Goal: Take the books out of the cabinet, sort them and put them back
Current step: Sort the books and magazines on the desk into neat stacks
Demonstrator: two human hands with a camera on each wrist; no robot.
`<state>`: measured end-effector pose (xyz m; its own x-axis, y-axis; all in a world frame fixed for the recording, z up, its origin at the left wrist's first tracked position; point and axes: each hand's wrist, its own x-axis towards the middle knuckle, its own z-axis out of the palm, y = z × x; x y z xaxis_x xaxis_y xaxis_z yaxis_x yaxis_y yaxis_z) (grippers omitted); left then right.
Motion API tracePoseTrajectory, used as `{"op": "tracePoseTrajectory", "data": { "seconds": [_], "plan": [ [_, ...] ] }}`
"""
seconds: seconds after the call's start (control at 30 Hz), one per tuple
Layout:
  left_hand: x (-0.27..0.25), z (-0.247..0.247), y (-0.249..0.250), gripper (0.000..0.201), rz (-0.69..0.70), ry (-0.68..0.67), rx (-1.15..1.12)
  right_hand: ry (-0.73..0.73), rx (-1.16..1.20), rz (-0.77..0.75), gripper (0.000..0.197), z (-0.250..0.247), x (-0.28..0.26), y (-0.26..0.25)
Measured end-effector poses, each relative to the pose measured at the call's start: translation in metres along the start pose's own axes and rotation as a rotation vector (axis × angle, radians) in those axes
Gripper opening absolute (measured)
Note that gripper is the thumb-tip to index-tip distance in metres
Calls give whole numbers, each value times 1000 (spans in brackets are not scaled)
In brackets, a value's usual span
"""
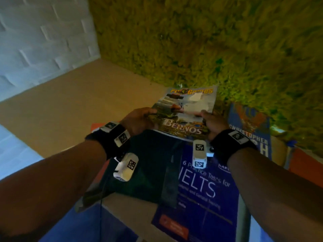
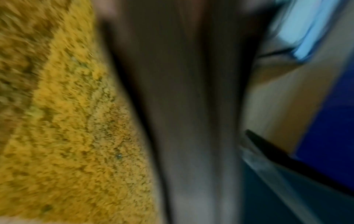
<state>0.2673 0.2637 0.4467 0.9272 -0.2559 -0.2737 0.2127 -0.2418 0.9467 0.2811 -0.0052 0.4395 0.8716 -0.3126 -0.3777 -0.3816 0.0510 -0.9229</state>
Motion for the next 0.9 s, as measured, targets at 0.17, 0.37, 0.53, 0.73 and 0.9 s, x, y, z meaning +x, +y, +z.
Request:
{"op": "tracePoseTrajectory", "data": {
  "seconds": [0.17,0.37,0.53,0.73,0.9],
  "plan": [
    [65,4,-4,65,38,54,484,-16,-62,87,18,13,41,0],
    [105,13,-39,67,52,-28,858,-127,-51,107,39,9,35,30],
    [90,11,-25,73,-43,23,964,0,-444,-161,43,-2,19,32],
    [1,-22,-56,82,-173,187,884,-428,-552,280,50,1,-73,64],
    [-47,-28,-69,72,-270,232,806,-409,-415,245,57,15,-114,79]
  ]
}}
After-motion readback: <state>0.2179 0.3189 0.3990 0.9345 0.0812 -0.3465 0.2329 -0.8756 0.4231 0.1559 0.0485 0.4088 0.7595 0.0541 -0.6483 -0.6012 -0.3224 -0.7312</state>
